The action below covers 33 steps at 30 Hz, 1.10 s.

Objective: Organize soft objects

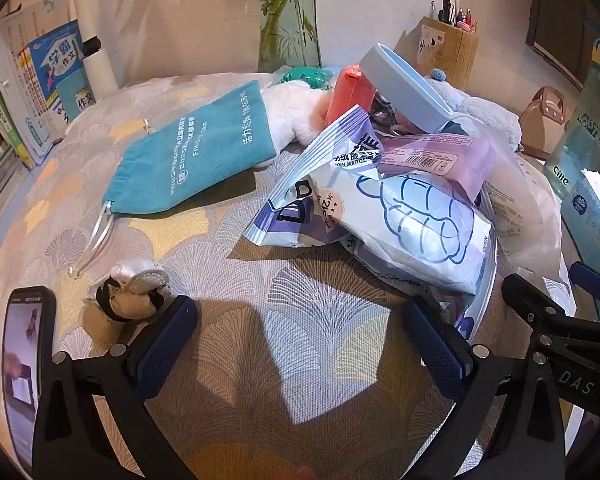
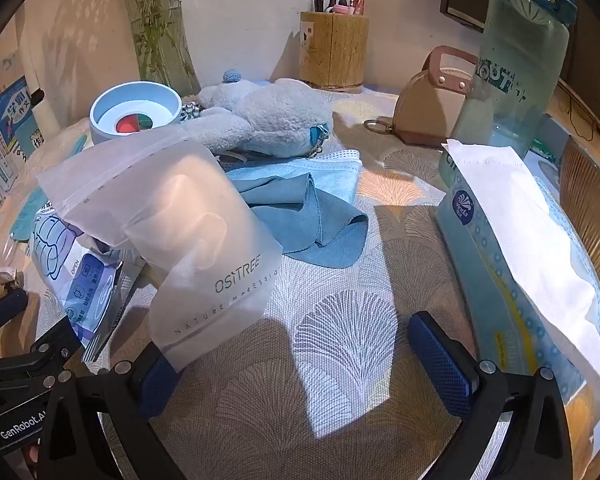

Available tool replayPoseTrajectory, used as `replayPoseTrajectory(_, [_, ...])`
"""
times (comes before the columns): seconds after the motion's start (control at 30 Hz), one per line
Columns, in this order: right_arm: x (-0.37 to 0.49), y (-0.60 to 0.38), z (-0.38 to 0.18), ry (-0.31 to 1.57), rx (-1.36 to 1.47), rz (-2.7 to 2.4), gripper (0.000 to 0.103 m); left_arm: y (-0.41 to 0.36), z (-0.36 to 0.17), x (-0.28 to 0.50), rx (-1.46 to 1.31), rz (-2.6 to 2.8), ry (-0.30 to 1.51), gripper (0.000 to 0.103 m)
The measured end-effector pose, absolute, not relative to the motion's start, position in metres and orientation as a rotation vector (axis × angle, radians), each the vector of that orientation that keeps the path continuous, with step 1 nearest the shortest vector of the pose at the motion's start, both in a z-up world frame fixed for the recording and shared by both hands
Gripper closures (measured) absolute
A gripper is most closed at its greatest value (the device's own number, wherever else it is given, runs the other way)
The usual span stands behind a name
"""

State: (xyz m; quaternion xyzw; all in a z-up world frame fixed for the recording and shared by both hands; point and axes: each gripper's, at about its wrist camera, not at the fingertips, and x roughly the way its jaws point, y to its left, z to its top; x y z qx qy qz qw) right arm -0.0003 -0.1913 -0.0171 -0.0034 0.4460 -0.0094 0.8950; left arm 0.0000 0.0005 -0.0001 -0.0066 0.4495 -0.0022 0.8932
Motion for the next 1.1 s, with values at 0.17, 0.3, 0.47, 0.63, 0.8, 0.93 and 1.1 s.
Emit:
replayPoseTrajectory(0.17, [0.0, -0.191, -0.017, 0.925, -0.007, -0.019, 0.0, 0.0, 0.0, 0.0, -0.006, -0.001, 0.932, 0.0])
replayPoseTrajectory(0.3, [0.0, -0.191, -0.017, 0.926, -0.007, -0.019, 0.0, 0.0, 0.0, 0.0, -0.004, 0.0, 0.933, 0.0])
replayPoseTrajectory(0.47, [0.0, -0.191, -0.017, 0.925, -0.007, -0.019, 0.0, -0.003, -0.002, -0.001, -0.002, 0.001, 0.932, 0.0])
replayPoseTrajectory(0.63, [0.0, -0.191, -0.017, 0.925, -0.007, -0.019, 0.0, -0.005, -0.004, -0.002, -0.001, 0.002, 0.932, 0.0])
replayPoseTrajectory(0.8, [0.0, -0.191, -0.017, 0.925, -0.007, -0.019, 0.0, -0.007, -0.006, -0.003, 0.0, 0.003, 0.932, 0.0])
replayPoseTrajectory(0.93, [0.001, -0.189, -0.017, 0.929, -0.024, -0.031, 0.0, -0.008, -0.004, -0.002, -0.008, -0.002, 0.982, 0.001])
replayPoseTrajectory(1.1, [-0.006, -0.181, 0.01, 1.072, -0.128, 0.121, 0.002, 0.0, 0.038, -0.009, -0.058, 0.014, 0.988, 0.007])
